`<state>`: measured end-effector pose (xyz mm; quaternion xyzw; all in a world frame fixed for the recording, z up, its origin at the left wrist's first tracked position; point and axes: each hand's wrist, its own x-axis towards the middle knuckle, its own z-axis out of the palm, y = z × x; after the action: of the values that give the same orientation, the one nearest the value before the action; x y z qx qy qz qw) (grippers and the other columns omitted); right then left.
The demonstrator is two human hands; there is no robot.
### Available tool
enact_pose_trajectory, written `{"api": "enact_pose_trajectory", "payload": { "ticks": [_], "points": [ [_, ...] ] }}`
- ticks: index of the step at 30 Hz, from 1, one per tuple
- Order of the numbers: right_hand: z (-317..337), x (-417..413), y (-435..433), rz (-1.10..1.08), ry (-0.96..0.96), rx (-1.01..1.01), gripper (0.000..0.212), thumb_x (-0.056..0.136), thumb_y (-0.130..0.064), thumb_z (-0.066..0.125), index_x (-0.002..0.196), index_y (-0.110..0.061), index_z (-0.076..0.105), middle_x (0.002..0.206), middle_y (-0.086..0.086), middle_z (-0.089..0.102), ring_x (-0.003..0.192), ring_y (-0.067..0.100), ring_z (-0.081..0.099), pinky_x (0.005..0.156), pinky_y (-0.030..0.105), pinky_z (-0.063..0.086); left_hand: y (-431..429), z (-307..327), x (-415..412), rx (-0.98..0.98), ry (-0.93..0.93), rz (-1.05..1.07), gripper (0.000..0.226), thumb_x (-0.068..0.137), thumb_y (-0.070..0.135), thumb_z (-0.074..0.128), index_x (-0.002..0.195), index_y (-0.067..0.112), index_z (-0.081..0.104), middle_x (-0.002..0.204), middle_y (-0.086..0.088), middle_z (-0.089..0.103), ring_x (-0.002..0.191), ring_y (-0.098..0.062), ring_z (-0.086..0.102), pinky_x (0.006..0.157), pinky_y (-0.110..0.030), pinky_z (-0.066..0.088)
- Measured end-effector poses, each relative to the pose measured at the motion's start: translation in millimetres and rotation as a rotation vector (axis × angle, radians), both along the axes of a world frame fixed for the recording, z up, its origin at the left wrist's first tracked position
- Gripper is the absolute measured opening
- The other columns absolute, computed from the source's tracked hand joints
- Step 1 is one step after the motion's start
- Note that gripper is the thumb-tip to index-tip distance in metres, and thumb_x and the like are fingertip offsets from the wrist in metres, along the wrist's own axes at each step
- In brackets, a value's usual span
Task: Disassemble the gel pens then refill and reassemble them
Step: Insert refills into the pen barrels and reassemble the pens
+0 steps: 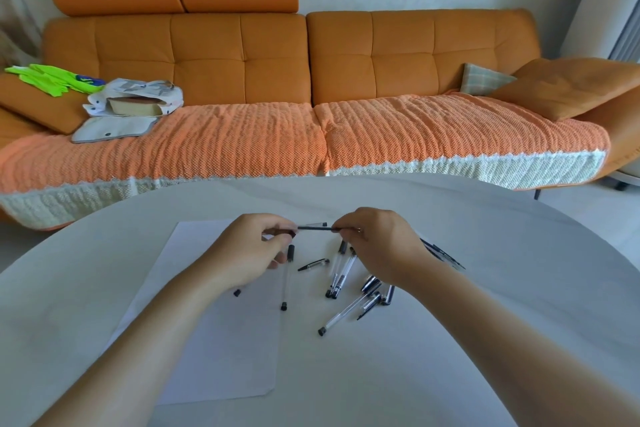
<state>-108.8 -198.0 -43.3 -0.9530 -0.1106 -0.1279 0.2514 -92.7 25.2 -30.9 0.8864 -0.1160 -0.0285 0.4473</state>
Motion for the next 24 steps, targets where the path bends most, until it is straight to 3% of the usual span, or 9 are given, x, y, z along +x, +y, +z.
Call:
{"api": "enact_pose_trajectory", "payload": {
  "ticks": [4,7,12,24],
  "points": [
    [1,-1,-4,-0.019,-0.073,0.033,0.024,0.098,-0.017,0.055,0.109,-0.026,0.074,0.094,-0.010,0.069,0.085,0.012,0.060,0.073,0.028,0.045,2,0,-7,0.001,0.011,-0.049,0.022,0.098,0.015,0.053,0.103,0.029,0.069,0.101,0.011,0.066,0.069,-0.008,0.068,0.066,-0.027,0.053],
    [0,-2,-7,-0.023,-0.081,0.030,0.024,0.098,-0.016,0.055,0.108,-0.026,0.075,0.094,-0.008,0.069,0.088,0.014,0.060,0.077,0.032,0.047,6,0,-6,0.018,0.001,-0.036,0.023,0.098,0.015,0.051,0.101,0.031,0.068,0.093,0.009,0.069,0.062,-0.005,0.063,0.066,-0.027,0.045],
    [-2,-3,-11,-0.024,-0.087,0.005,0.024,0.098,-0.017,0.056,0.106,-0.027,0.076,0.090,-0.008,0.069,0.087,0.016,0.058,0.077,0.032,0.046,7,0,-7,-0.015,-0.005,-0.036,0.025,0.098,0.012,0.050,0.109,0.025,0.068,0.090,0.011,0.073,0.059,-0.009,0.055,0.071,-0.026,0.047],
    [-3,0,-18,0.046,-0.146,-0.062,0.024,0.097,-0.015,0.057,0.106,-0.027,0.076,0.084,-0.007,0.070,0.085,0.020,0.057,0.077,0.036,0.048,6,0,-6,-0.008,-0.030,-0.032,0.018,0.099,0.023,0.052,0.098,0.032,0.069,0.084,0.016,0.071,0.057,-0.009,0.054,0.069,-0.029,0.048]
  ]
}}
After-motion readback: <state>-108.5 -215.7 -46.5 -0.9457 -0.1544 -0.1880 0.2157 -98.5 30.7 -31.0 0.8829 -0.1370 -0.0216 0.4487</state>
